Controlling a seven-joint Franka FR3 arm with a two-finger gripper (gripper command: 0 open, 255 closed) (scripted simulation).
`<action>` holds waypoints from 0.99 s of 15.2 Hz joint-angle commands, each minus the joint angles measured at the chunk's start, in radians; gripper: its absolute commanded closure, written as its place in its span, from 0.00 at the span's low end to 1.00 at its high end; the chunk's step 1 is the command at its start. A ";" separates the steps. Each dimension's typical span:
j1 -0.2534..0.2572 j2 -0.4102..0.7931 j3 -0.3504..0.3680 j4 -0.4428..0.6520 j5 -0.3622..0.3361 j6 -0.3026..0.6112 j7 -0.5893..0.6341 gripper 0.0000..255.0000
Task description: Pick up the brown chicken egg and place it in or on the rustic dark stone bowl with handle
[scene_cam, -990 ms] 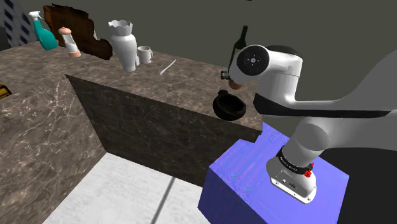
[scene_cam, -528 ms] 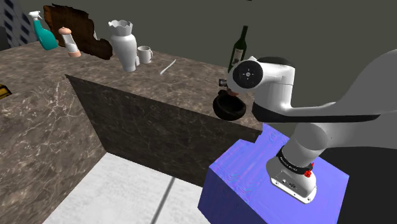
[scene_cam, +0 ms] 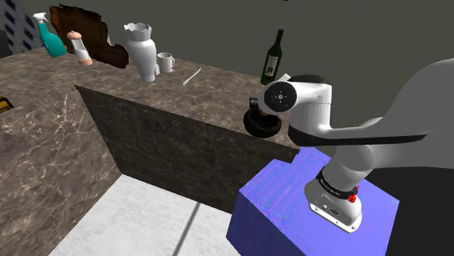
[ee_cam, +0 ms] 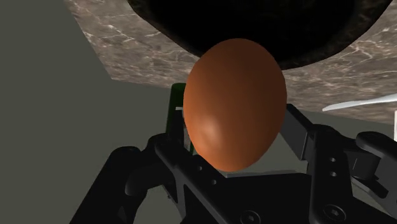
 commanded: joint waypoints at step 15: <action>0.122 -0.053 0.007 0.058 0.099 -0.166 -0.042 0.00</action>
